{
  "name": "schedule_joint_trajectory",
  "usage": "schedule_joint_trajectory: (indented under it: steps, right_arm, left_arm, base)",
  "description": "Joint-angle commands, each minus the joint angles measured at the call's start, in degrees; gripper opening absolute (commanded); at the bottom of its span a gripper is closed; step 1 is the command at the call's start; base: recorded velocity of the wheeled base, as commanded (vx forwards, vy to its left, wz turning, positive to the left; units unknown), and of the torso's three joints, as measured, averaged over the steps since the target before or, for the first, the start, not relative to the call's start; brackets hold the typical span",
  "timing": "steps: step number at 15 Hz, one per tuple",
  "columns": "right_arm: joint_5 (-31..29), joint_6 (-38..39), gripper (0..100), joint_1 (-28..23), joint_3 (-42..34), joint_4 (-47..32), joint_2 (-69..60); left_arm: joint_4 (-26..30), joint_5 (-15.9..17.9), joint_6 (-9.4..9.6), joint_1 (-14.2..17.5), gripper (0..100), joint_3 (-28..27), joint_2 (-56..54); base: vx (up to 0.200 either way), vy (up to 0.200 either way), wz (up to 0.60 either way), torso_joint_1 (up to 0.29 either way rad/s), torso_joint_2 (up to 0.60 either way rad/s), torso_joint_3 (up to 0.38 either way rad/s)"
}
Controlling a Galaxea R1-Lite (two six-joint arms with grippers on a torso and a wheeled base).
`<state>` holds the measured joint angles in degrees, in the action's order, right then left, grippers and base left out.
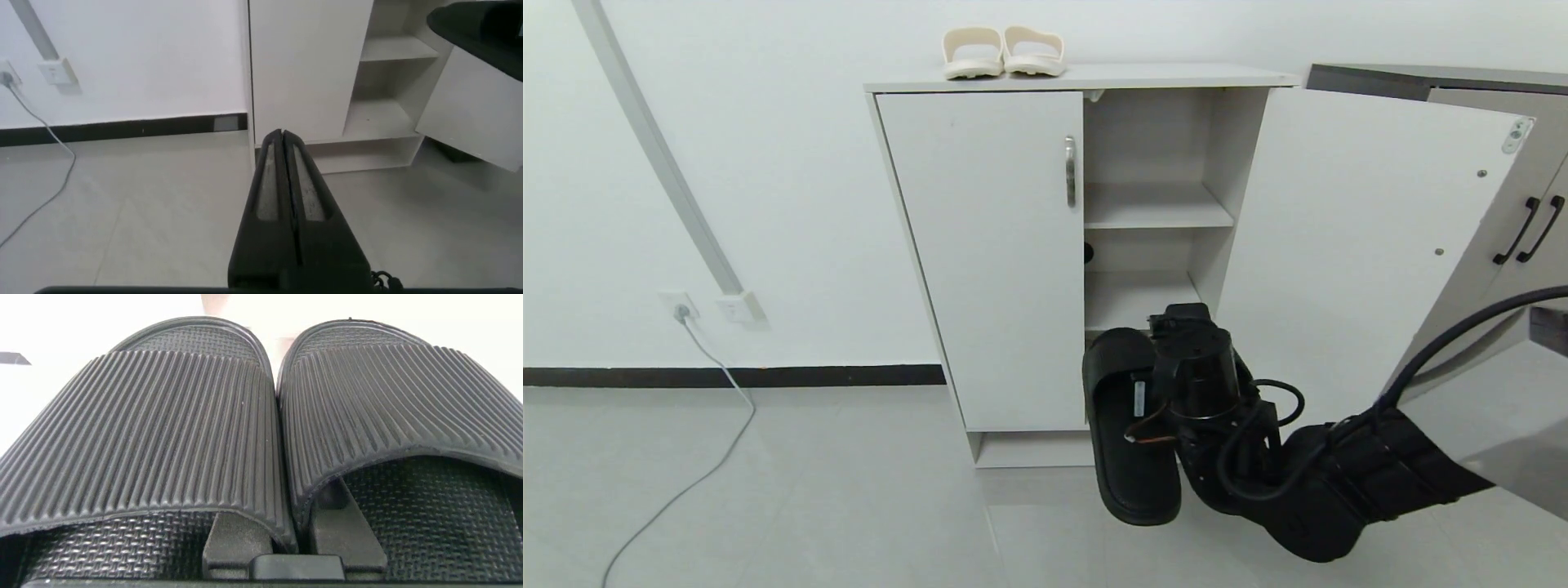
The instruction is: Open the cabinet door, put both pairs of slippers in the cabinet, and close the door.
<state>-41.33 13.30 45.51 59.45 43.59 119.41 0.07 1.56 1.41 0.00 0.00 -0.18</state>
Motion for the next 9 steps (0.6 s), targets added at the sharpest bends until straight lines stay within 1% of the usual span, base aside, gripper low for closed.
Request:
schedule_joint_trajectory:
  steps: [1,6,9]
  right_arm:
    - [-1.7,1.0,0,0.5,4.3,-1.5,3.6]
    - [-2.0,1.1,0,0.5,4.4,-1.2,6.3]
    - [-2.0,1.2,0,0.3,4.5,-1.1,6.8]
  left_arm:
    - [0.0,0.0,-0.01,0.1,0,0.0,0.2]
    - [0.0,0.0,-0.01,0.1,0,0.0,0.2]
    - [0.0,0.0,-0.01,0.0,0,0.0,0.2]
  base:
    - [0.000,-0.200,0.00,0.007,0.00,-0.002]
    - [0.000,-0.200,0.00,0.001,0.00,0.000]
    - [0.000,0.000,0.00,0.000,0.00,0.000]
